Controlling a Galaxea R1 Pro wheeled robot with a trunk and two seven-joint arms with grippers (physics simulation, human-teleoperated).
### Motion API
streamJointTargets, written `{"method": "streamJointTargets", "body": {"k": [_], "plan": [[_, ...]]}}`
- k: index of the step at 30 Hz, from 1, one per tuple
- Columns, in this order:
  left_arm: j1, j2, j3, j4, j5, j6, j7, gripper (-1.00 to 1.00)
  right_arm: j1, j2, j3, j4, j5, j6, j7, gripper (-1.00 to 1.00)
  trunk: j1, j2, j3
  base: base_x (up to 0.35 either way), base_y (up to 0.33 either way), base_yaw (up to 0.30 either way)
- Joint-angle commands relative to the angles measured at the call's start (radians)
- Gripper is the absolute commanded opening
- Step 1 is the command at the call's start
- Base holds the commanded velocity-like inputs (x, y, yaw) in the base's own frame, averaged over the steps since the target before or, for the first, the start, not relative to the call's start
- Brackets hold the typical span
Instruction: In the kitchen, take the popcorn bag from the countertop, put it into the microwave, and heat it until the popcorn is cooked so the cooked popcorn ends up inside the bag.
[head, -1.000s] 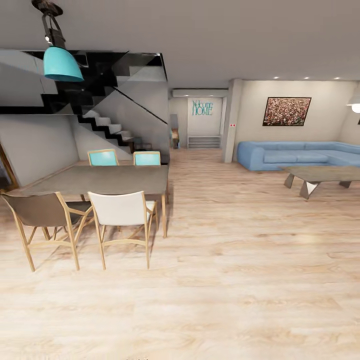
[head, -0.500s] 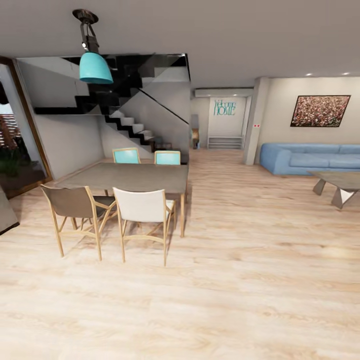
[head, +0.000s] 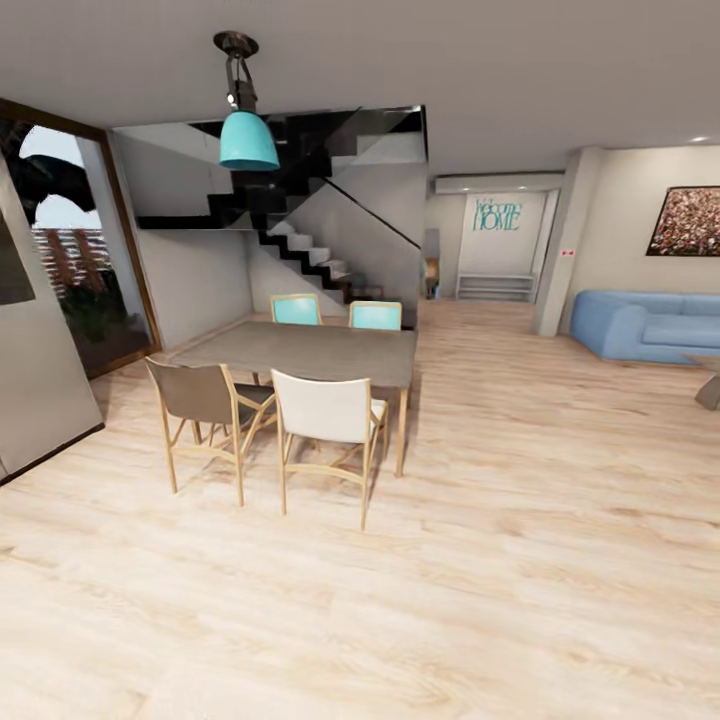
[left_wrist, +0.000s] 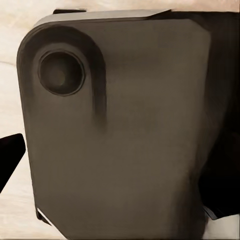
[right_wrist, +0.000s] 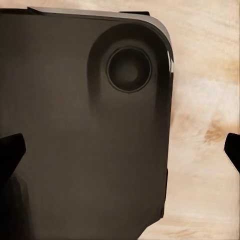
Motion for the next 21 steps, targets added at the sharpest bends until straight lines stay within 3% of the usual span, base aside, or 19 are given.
{"method": "streamJointTargets", "body": {"k": [1,8,14,17,21], "plan": [[0.000,-0.001,0.001,-0.001,0.001,-0.001,0.000,1.00,0.000,0.000,0.000,0.000,0.000,-0.003,0.000,1.00,0.000,0.000,-0.001,0.000,0.000,0.274],[0.000,-0.002,0.003,-0.001,0.005,-0.001,0.002,1.00,0.000,0.001,0.002,0.000,0.002,-0.003,0.000,1.00,0.000,0.000,-0.001,0.000,0.000,0.274],[0.000,0.001,0.000,-0.001,0.149,-0.001,0.005,1.00,0.000,0.003,0.002,0.000,0.003,-0.003,0.000,1.00,0.000,0.000,-0.001,0.000,0.000,0.274],[0.000,0.001,0.000,-0.001,0.175,-0.001,0.006,1.00,0.000,0.001,0.002,0.000,0.004,-0.002,0.000,1.00,0.000,0.000,-0.001,0.000,0.000,0.274],[0.000,0.001,-0.001,-0.001,0.180,-0.001,0.006,1.00,0.000,0.000,0.002,0.000,0.004,-0.002,0.000,1.00,0.000,0.000,-0.001,0.000,0.000,0.274]]}}
